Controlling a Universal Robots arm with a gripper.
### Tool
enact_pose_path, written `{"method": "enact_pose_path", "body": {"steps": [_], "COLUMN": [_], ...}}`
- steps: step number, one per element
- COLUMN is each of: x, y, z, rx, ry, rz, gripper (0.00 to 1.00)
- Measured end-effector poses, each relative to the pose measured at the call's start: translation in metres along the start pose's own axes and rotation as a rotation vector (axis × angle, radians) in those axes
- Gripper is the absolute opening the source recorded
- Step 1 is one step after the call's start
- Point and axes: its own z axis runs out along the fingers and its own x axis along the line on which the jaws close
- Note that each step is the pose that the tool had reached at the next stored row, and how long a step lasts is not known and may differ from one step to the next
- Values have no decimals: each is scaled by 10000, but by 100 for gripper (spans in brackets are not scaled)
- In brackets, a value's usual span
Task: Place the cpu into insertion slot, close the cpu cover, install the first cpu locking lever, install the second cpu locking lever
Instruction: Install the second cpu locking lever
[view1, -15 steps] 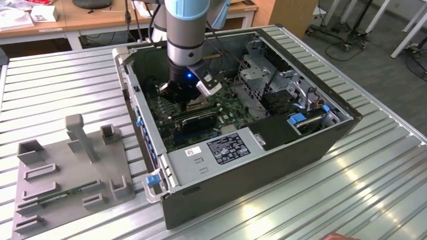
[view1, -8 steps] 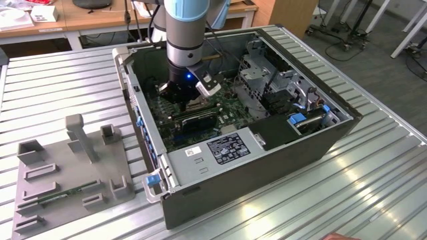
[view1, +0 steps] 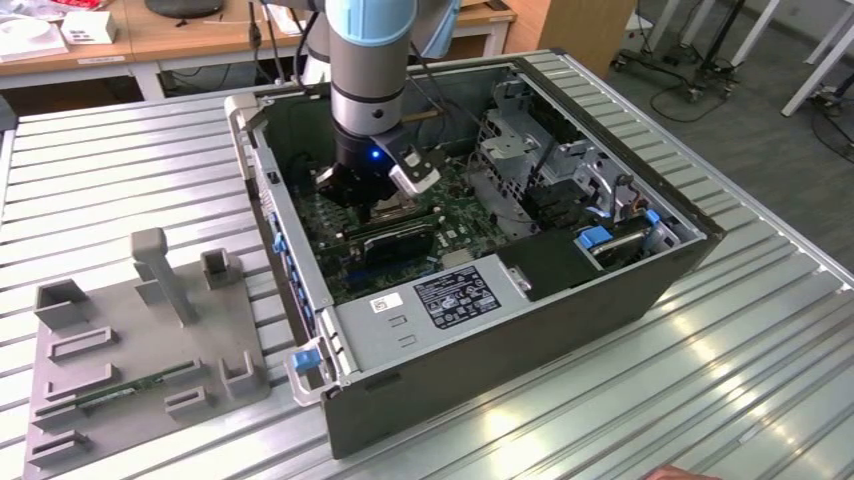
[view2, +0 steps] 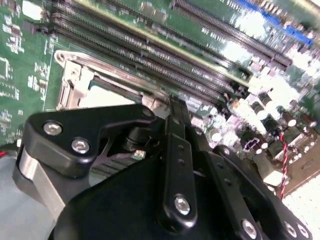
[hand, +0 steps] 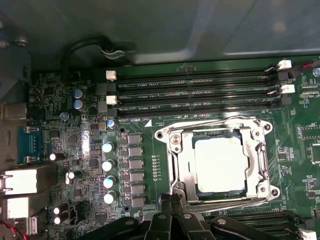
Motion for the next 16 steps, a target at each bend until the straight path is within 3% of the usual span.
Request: {"method": "enact_pose_path", "body": {"steps": [16], "x": [39], "y": [-7], "z": [8], "rx": [-134], "ry": [-43], "rz": [-5], "gripper": [11]}}
